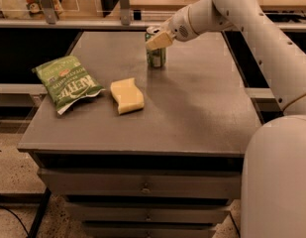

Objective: Move green can near green jalapeno chip bag

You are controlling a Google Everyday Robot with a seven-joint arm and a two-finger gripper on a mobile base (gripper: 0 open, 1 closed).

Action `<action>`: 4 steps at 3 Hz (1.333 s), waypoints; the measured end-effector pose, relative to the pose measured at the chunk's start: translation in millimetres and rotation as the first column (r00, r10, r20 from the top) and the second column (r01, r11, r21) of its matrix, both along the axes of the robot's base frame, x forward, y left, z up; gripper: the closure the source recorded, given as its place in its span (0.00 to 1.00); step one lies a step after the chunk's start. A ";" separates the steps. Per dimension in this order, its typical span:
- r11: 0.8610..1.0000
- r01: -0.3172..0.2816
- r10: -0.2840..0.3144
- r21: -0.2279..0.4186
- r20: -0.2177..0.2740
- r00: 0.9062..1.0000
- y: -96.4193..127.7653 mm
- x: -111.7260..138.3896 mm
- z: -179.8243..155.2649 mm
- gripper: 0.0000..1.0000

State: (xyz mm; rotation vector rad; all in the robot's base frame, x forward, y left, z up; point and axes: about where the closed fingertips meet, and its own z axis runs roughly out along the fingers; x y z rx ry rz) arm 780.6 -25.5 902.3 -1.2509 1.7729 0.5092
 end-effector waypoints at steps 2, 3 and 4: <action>0.993 -0.114 0.111 0.030 0.080 0.991 34.1 -26.2 51.2 0.69; 0.983 -0.185 0.183 0.012 0.103 0.978 62.5 -37.0 63.3 0.75; 0.969 -0.246 0.247 -0.021 0.091 0.965 93.1 -42.8 58.8 0.79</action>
Offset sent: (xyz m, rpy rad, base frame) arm -0.0500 0.0558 0.0948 0.0640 -0.1545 0.1991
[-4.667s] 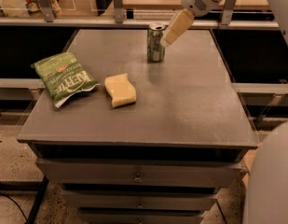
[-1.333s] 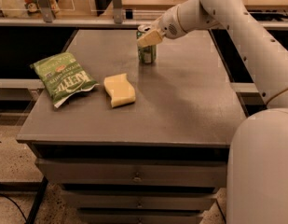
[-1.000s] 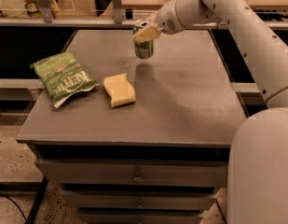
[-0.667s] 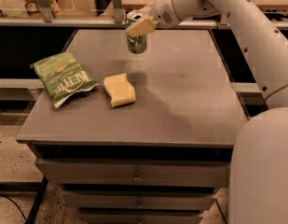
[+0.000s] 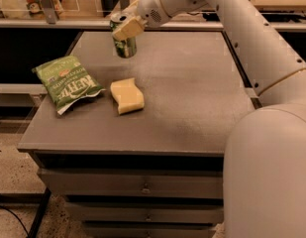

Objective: Move green can near green jalapeno chip bag

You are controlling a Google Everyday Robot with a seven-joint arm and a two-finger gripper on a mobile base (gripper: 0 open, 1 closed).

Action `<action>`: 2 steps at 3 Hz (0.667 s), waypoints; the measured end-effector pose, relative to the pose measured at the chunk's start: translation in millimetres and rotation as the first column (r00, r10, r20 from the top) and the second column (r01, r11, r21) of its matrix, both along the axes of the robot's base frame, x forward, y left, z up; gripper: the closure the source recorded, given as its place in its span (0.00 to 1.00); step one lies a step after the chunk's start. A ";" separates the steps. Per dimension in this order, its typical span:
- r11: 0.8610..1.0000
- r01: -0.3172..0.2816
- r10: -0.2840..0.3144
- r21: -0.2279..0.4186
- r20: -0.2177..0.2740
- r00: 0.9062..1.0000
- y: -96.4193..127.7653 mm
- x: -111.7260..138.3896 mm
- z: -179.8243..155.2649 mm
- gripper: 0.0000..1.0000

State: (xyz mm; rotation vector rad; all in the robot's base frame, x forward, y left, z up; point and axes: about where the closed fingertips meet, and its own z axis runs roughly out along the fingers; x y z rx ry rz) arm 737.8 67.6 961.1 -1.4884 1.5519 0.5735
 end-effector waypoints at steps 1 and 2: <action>0.998 -0.055 0.055 -0.027 -0.005 0.998 24.4 -4.1 -5.8 0.75; 0.993 -0.111 0.110 -0.043 -0.024 0.994 44.7 -7.3 -18.8 0.57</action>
Offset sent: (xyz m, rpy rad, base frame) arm -0.0076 0.0601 -0.0280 -0.0630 0.0355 0.1665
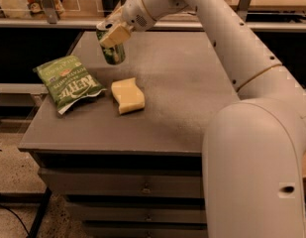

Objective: Move green can near green jalapeno chip bag

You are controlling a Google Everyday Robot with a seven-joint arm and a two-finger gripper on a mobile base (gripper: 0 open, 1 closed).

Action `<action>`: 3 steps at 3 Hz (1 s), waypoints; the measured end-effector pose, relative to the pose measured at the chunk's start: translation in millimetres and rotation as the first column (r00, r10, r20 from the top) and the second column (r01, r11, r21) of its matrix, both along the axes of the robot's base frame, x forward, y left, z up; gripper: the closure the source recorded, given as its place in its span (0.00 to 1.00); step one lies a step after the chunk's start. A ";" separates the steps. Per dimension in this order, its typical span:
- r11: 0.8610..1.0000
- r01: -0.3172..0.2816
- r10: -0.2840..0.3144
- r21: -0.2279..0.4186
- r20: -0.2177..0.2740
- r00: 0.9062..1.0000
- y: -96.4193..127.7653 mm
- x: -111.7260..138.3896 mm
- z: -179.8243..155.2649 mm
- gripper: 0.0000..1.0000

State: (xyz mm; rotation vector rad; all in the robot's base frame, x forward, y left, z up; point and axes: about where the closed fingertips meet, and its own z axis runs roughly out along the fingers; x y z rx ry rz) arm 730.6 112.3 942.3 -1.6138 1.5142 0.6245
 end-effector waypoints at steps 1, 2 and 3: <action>0.998 -0.060 0.060 -0.006 -0.030 0.998 17.5 -6.3 -18.3 0.33; 0.995 -0.098 0.098 -0.002 -0.043 0.994 27.6 -11.7 -25.6 0.11; 0.993 -0.116 0.116 0.003 -0.060 0.991 29.3 -16.2 -32.1 0.00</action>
Offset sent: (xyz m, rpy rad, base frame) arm -0.0177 0.0335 -0.0292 0.0010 0.0504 0.1396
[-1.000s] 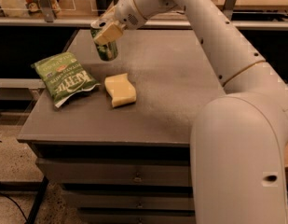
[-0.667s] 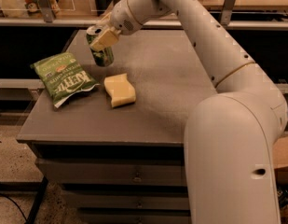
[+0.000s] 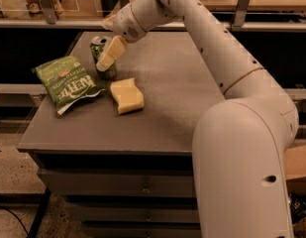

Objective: Move green can near green jalapeno chip bag

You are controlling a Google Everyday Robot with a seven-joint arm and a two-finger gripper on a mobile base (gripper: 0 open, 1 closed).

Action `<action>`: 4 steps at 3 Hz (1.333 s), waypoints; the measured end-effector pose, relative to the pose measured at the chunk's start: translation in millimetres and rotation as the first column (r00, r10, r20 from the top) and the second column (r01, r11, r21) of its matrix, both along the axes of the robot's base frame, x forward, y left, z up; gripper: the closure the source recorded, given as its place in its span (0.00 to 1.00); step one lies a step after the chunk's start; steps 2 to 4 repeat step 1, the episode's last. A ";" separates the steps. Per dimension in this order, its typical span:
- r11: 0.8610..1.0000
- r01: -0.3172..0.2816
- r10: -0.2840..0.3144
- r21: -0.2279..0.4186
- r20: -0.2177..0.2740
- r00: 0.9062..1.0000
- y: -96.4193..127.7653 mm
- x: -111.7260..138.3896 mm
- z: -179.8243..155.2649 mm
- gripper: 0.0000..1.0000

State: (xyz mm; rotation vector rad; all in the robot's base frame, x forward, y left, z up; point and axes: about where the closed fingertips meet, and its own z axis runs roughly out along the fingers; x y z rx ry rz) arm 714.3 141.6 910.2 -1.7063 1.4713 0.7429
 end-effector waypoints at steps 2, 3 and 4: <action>1.000 0.000 0.000 0.000 0.000 1.000 0.1 0.0 -0.1 0.00; 1.000 0.000 0.000 0.000 0.000 1.000 0.1 0.0 -0.1 0.00; 1.000 0.000 0.000 0.000 0.000 1.000 0.1 0.0 -0.1 0.00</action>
Offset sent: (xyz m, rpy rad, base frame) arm 0.0000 0.0000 0.0000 0.0000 0.0000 0.0000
